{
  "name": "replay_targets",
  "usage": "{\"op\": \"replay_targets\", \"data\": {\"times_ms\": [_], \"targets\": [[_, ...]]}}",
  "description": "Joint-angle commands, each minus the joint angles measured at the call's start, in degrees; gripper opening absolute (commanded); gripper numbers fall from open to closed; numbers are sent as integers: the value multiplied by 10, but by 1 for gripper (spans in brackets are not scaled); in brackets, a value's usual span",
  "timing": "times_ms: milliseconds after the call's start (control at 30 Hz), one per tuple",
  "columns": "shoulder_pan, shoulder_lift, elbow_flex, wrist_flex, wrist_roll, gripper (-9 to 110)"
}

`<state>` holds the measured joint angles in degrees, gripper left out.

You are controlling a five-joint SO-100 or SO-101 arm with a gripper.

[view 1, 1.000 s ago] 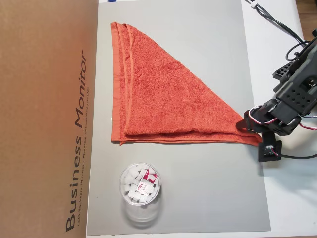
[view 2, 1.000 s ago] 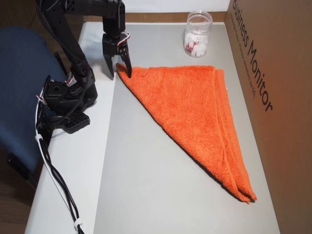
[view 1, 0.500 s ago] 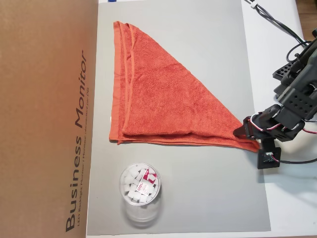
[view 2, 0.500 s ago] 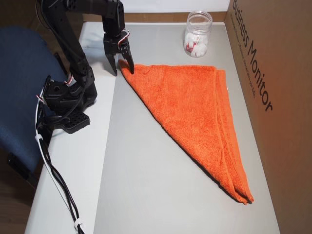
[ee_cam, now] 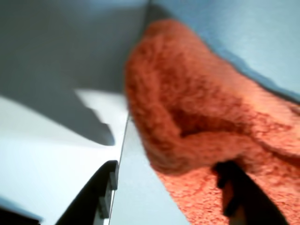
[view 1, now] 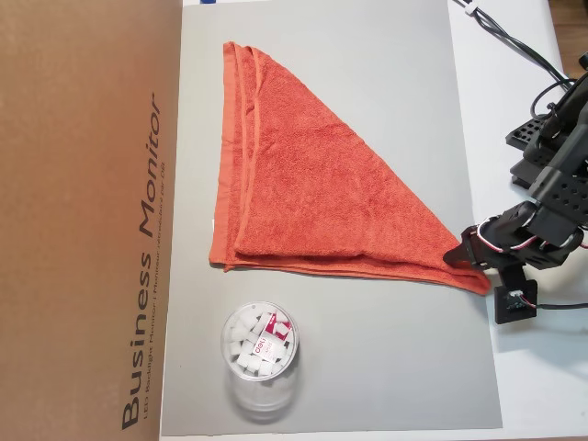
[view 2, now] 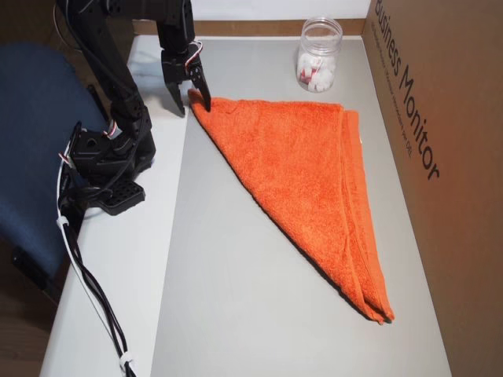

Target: Fold the blanket.

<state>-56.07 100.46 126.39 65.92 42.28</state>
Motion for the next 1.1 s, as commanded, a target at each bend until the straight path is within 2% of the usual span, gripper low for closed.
{"op": "replay_targets", "data": {"times_ms": [0,333,533,600,800,1067], "targets": [[11,7,-4,-2,1,15],[29,6,-5,-3,1,12],[29,5,3,-35,2,3],[29,5,0,-34,2,5],[45,21,-22,-31,-2,24],[65,81,-39,28,-8,24]]}}
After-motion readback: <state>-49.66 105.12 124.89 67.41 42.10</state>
